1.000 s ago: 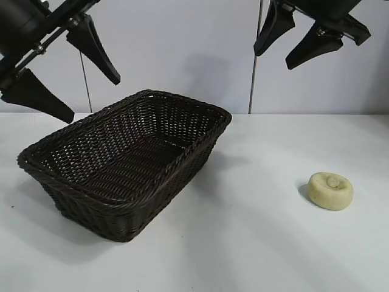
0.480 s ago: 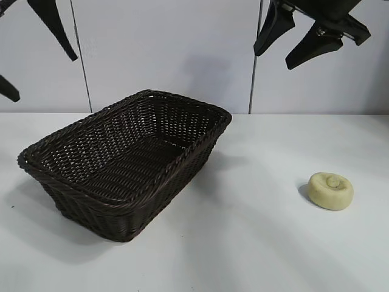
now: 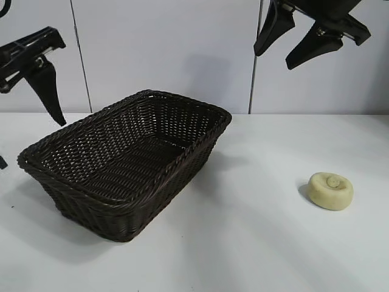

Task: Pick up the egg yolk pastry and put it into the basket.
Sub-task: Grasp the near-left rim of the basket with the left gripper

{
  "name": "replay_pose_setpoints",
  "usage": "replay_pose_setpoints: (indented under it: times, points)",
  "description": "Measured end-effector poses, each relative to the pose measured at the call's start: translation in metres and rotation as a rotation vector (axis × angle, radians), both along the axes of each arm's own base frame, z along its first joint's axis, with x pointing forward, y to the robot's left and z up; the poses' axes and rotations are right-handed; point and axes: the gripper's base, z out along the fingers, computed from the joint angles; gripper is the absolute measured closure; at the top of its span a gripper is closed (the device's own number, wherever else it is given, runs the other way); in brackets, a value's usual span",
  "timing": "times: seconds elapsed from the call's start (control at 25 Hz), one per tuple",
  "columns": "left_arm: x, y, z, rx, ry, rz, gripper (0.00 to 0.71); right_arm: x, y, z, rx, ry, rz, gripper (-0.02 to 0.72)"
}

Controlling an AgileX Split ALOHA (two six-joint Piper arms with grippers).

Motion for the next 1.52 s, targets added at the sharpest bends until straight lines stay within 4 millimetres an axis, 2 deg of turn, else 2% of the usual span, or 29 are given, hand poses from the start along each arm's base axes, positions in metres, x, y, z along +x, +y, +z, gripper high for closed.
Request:
replay_pose_setpoints:
  times: [0.24, 0.36, 0.76, 1.04, 1.2, 1.4, 1.52]
  points:
    - [0.001, 0.000, -0.006, -0.008, -0.018, 0.013, 0.186, 0.000, 0.000, 0.000, 0.000, 0.000, 0.000, 0.269]
    - [0.005, -0.002, -0.015, -0.005, 0.007, 0.018, 0.186, 0.000, 0.000, 0.000, 0.000, 0.000, 0.000, 0.269]
    - [0.029, -0.011, -0.064, 0.013, 0.044, 0.043, 0.186, 0.000, 0.000, 0.000, -0.001, 0.000, 0.000, 0.269]
    - [0.036, -0.013, -0.091, 0.035, 0.086, 0.051, 0.191, 0.000, 0.000, 0.000, -0.001, 0.000, 0.000, 0.269]
    - [0.037, -0.013, -0.092, 0.036, 0.084, 0.051, 0.288, 0.000, 0.000, 0.000, -0.001, 0.000, 0.000, 0.269]
    - [0.037, -0.013, -0.092, 0.036, 0.084, 0.051, 0.515, 0.000, 0.000, 0.000, -0.001, 0.000, 0.000, 0.269]
    - [0.038, -0.014, -0.092, 0.022, 0.073, 0.070, 0.604, 0.000, 0.000, 0.000, -0.001, 0.000, 0.000, 0.269]
